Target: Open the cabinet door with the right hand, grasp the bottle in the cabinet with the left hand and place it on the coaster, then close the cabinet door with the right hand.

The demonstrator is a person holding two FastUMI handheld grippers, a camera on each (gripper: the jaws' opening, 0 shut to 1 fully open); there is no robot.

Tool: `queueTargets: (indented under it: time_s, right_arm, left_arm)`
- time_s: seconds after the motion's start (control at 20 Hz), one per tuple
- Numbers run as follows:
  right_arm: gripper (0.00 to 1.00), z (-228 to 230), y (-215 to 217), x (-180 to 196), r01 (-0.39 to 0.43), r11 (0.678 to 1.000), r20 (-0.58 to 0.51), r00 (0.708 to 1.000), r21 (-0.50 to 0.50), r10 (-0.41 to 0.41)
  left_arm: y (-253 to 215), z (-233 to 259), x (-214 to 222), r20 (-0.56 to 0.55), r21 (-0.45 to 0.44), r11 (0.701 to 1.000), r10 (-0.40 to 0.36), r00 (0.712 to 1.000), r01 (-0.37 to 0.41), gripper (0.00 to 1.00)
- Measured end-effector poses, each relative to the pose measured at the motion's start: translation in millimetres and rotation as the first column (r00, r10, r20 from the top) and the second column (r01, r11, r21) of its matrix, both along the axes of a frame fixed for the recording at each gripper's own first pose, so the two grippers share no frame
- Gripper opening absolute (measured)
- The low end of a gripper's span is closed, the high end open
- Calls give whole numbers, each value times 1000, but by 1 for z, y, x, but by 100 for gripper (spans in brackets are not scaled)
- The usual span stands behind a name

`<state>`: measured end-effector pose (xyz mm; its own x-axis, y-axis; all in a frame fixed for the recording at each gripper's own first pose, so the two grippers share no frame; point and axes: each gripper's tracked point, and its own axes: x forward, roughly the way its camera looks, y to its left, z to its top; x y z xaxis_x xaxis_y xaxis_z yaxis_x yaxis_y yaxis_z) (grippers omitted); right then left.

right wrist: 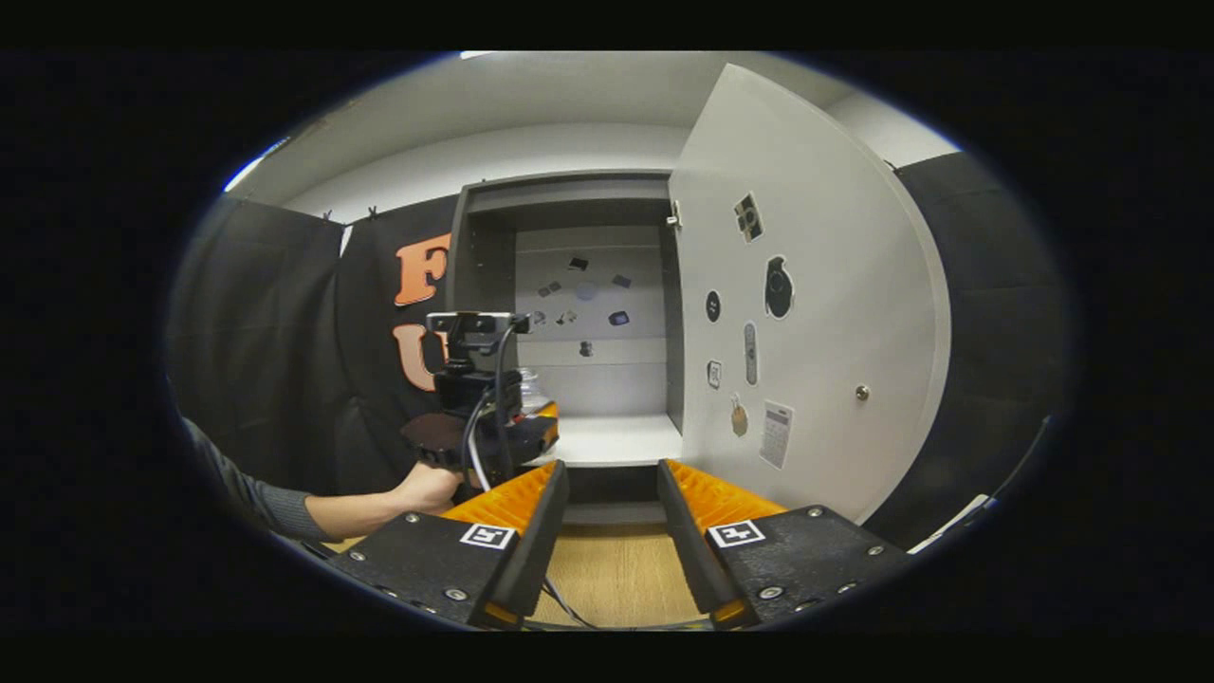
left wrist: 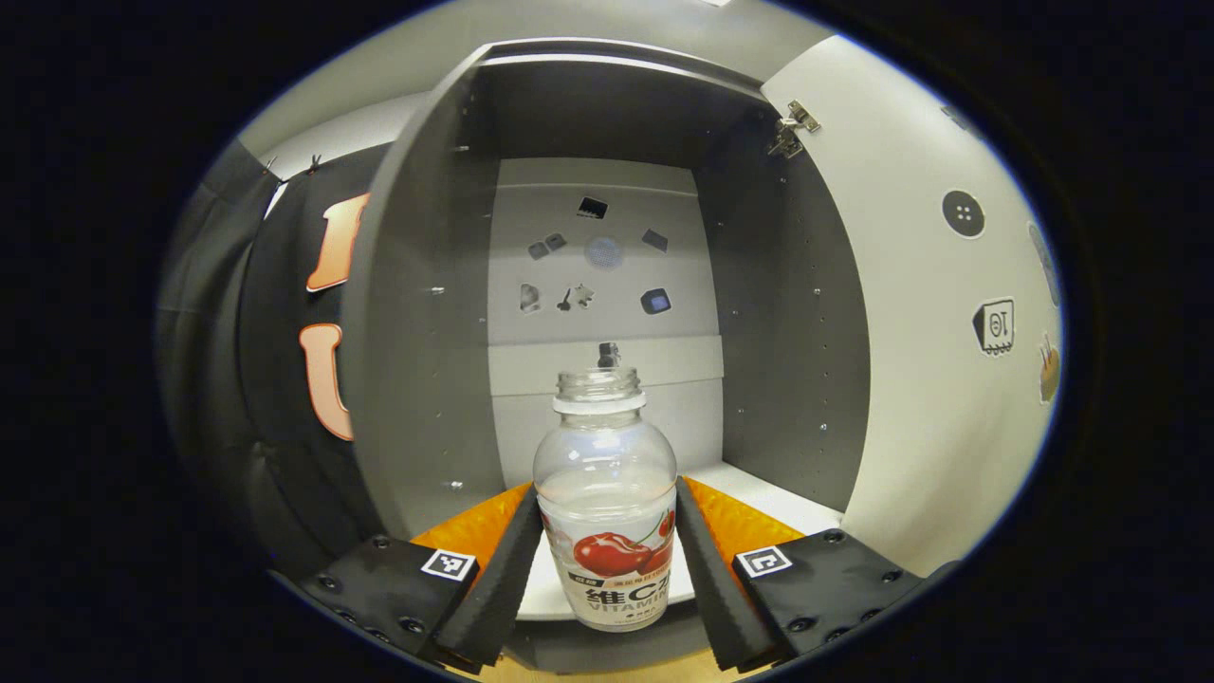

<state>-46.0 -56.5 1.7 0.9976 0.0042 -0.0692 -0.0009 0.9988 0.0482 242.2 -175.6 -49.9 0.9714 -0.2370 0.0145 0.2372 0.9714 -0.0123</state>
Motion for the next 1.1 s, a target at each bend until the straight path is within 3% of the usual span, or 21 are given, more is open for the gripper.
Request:
queueTargets:
  time_s: [0.55,1.1]
  right_arm:
    - [60,-20,33,-31,-46,999,-59,997,-2,46]
    - [60,-48,47,-58,-39,999,-121,992,22,41]
  left_arm:
    - [74,-70,-93,-44,17,999,48,998,-47,85]
    - [103,-142,-154,-82,26,998,66,995,-64,85]
